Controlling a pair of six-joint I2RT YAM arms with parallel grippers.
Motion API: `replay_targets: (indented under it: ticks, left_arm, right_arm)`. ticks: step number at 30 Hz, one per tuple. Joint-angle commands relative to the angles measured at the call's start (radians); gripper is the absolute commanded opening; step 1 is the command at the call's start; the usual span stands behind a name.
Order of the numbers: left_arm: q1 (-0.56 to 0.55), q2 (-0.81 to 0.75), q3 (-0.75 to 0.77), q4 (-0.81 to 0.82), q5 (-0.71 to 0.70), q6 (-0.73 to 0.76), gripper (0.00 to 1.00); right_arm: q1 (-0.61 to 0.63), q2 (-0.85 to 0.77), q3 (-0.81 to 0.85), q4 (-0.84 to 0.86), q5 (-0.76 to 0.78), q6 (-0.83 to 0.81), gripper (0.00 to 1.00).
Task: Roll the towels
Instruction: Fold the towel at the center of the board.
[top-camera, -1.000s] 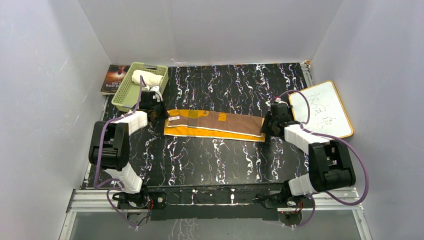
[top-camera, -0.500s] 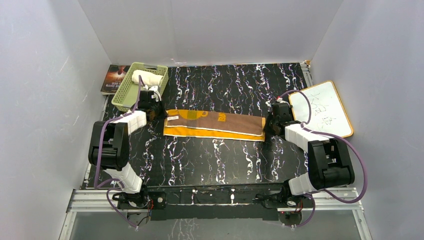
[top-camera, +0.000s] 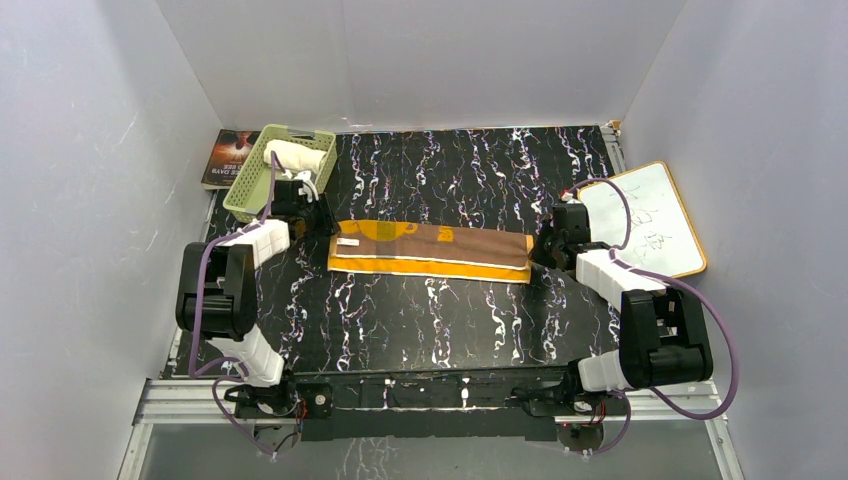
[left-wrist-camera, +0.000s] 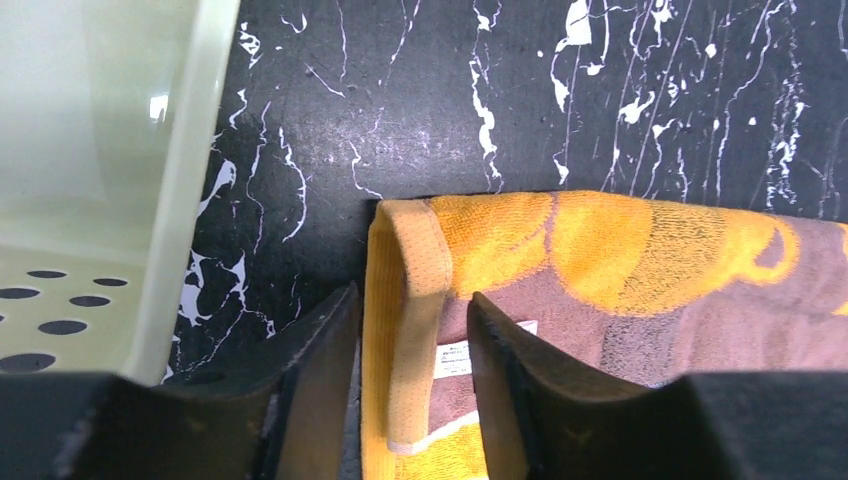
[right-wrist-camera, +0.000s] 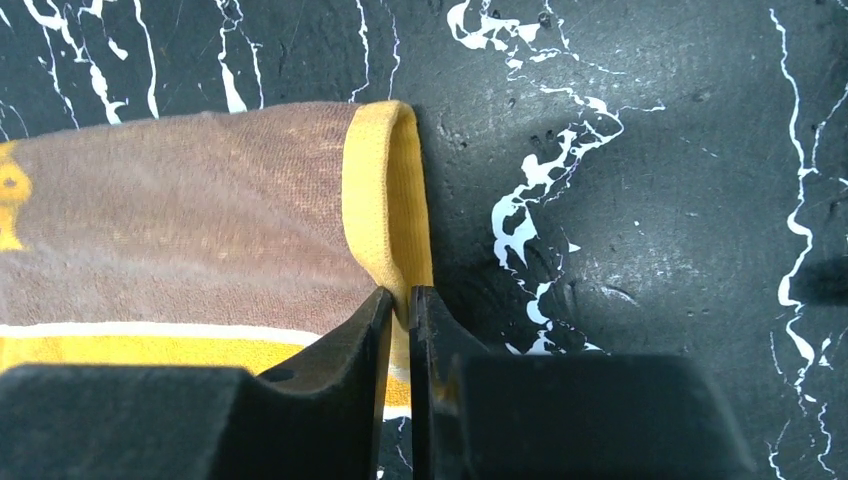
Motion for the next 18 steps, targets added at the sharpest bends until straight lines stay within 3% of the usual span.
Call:
replay_targets:
  ticks: [1,3,5,18]
  left_arm:
    - [0.008,-0.035,0.030,-0.035,0.085,-0.043,0.46]
    - [0.010,-0.058,0.027,-0.062,0.104,-0.061,0.49]
    - [0.010,-0.082,0.018,-0.100,0.109,-0.075,0.49]
    - [0.009,-0.162,-0.058,-0.230,0.020,-0.108,0.47]
  right_arm:
    - [-0.006,-0.014,0.022,0.015,-0.043,-0.012,0.20]
    - [-0.006,-0.007,0.022,0.009,-0.071,-0.014,0.30]
    - [-0.007,0.006,0.017,0.003,-0.093,-0.018,0.34]
    - [-0.006,-0.001,-0.017,0.011,-0.127,-0.024,0.33]
